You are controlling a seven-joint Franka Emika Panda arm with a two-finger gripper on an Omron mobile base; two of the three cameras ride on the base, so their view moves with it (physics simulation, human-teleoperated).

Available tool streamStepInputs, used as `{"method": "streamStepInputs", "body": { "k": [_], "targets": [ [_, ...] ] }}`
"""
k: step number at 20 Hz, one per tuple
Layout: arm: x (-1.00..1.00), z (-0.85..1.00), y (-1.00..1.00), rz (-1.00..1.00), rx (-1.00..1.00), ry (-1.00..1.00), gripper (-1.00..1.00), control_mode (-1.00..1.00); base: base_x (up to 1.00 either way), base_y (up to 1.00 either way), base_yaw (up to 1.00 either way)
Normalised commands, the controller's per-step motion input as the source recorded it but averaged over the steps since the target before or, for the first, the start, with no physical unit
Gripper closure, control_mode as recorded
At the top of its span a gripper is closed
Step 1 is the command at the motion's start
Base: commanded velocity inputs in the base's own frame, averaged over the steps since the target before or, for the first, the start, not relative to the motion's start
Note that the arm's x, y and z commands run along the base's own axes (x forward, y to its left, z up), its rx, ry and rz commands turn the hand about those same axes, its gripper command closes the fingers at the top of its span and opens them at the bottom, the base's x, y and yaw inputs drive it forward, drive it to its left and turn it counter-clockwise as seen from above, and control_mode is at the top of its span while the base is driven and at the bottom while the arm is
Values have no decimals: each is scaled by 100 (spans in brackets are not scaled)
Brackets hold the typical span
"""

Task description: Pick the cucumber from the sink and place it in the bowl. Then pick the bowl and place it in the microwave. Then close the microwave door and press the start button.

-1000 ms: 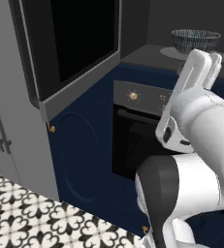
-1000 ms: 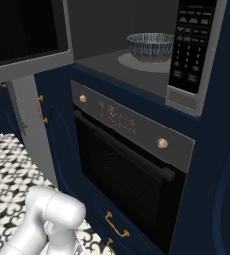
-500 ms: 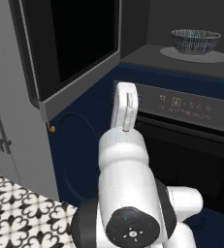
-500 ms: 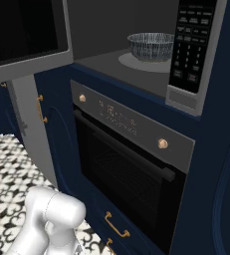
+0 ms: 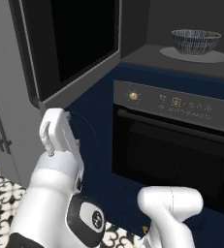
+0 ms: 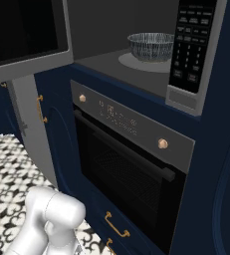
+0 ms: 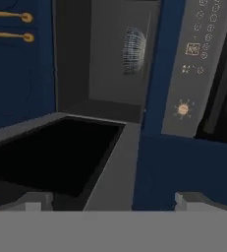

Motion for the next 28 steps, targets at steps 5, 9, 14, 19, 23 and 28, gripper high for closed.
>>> {"method": "streamStepInputs", "body": {
  "k": [5, 9, 14, 19, 23, 28],
  "targets": [
    [62, -49, 79, -11, -7, -4, -100, -100, 0, 0, 0],
    [69, -41, 59, -5, -1, -1, -100, -100, 0, 0, 0],
    [77, -39, 47, -2, 0, 1, -100, -100, 0, 0, 0],
    [71, -32, 43, -4, 0, 1, -100, -100, 0, 0, 0],
    [22, 0, 3, -16, 1, -12, -100, -100, 0, 0, 0],
    [64, 0, 0, -20, 3, -5, -100, -100, 0, 0, 0]
  ]
}}
